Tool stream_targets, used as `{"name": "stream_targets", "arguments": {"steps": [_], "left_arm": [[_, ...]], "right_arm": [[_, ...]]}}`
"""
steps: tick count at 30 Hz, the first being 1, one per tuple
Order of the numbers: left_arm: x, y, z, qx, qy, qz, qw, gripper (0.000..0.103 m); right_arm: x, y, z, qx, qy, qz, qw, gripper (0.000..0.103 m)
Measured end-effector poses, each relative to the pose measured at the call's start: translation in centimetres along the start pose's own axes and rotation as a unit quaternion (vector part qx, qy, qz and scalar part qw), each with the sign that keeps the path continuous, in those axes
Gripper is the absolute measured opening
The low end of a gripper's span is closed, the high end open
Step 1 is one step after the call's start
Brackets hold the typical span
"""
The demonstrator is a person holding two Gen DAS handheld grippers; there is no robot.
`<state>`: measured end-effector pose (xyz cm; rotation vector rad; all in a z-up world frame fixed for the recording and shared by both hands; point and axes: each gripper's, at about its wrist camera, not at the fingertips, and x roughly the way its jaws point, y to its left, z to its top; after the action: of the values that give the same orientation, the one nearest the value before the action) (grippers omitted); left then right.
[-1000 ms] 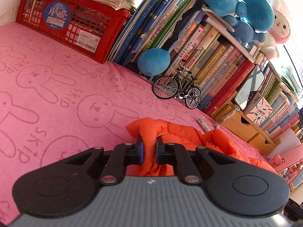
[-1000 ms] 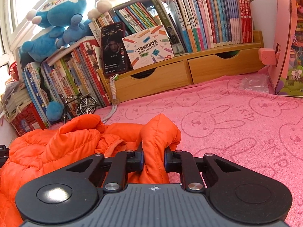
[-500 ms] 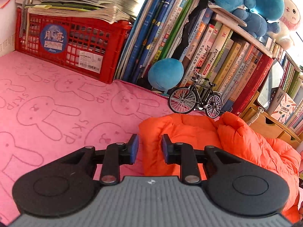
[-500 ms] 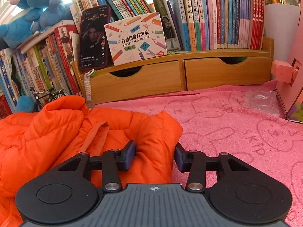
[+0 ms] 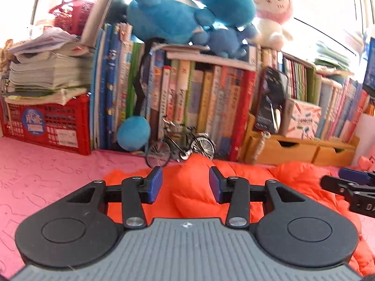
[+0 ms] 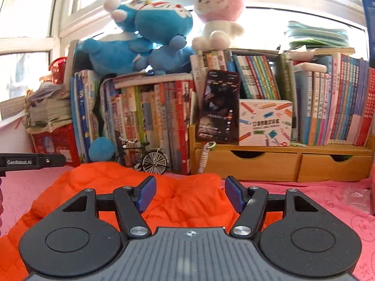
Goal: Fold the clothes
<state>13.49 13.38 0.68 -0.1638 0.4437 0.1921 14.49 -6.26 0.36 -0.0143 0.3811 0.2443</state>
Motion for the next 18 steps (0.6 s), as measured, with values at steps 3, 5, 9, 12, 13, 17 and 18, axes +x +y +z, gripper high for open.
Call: {"name": "stream_targets", "arguments": {"steps": [3,5,9,12,13,17,18], "left_arm": [[0.8,-1.3,-2.3,0.028,0.028,0.000,0.9992,0.043],[1.0,-1.7,-3.5,0.050,0.031,0.005,0.9983,0.046],[1.1,-2.7,-4.9,0.092,0.035,0.020,0.9950,0.056],[1.3,-2.8,-5.3,0.099,0.037,0.025,0.9941,0.058],[1.4,-2.9,-5.3,0.099,0.037,0.028,0.9940,0.059],[1.8,-3.1,-5.4,0.108,0.042,0.041,0.9924,0.063],[1.7,-3.1,-5.4,0.110,0.042,0.042,0.9921,0.063]], "right_arm": [[1.2,1.7,-2.0,-0.032,0.040,-0.006,0.999,0.066],[1.5,1.7,-3.4,-0.047,0.057,-0.017,0.997,0.069],[1.6,0.7,-5.0,-0.027,0.078,-0.020,0.996,0.076],[2.2,0.2,-5.3,-0.011,0.091,-0.019,0.996,0.079],[2.3,0.3,-5.4,-0.013,0.093,-0.021,0.995,0.079],[2.7,0.9,-5.6,-0.024,0.101,-0.029,0.994,0.082],[2.7,1.0,-5.6,-0.026,0.101,-0.032,0.994,0.083]]}}
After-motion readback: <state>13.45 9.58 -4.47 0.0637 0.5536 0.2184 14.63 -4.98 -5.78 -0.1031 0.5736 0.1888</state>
